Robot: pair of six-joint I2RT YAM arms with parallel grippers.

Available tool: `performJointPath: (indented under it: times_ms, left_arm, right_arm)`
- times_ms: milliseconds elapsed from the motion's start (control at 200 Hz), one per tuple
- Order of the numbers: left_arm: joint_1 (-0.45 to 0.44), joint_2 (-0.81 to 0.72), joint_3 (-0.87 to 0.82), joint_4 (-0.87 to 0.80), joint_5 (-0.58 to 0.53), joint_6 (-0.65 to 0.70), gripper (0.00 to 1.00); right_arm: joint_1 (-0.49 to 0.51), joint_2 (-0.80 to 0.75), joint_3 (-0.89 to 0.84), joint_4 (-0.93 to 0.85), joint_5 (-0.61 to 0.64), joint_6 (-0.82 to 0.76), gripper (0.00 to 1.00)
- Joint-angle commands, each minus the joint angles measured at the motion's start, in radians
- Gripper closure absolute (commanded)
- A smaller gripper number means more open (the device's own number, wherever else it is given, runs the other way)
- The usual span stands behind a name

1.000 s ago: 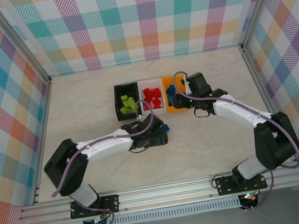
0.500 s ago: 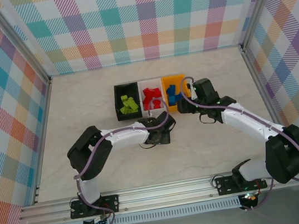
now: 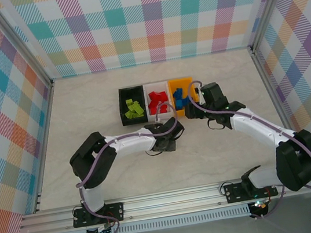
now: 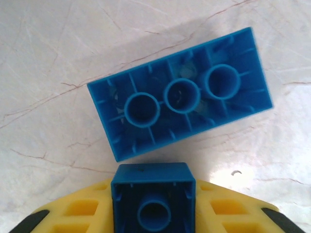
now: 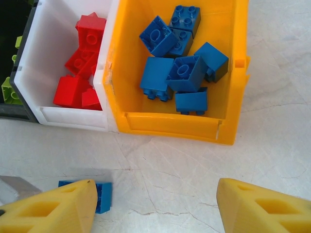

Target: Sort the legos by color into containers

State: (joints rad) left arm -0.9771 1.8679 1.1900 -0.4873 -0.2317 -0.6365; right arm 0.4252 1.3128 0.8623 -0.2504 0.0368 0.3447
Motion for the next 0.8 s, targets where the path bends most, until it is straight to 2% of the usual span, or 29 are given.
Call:
performJointPath:
  times_ms: [0,110,280,640,740,795]
  left_arm:
    - [-0.031,-0.098,0.029,-0.039,0.003,-0.007,0.68]
    - [-0.032,-0.111,0.096,-0.064,-0.014,0.004,0.68]
    - [0.036,0.013,0.346,-0.094,-0.012,0.056,0.68]
    - [0.171,0.496,1.115,-0.329,-0.036,0.151,0.68]
    - [0.181,0.593,1.256,-0.362,-0.038,0.159,0.67]
    - [0.187,0.631,1.302,-0.361,-0.029,0.156,0.61]
  right_arm:
    - [-0.014,-0.039,-0.024,0.028,0.012,0.02,0.33]
    - [-0.04,-0.068,-0.048,0.031,0.015,0.031,0.33]
    - [-0.061,-0.112,-0.086,0.034,0.014,0.053,0.33]
    - [-0.065,-0.152,-0.119,0.018,0.011,0.058,0.33]
    - [-0.065,-0.154,-0.12,0.019,0.005,0.055,0.33]
    - [-0.064,-0.157,-0.125,0.03,-0.009,0.047,0.32]
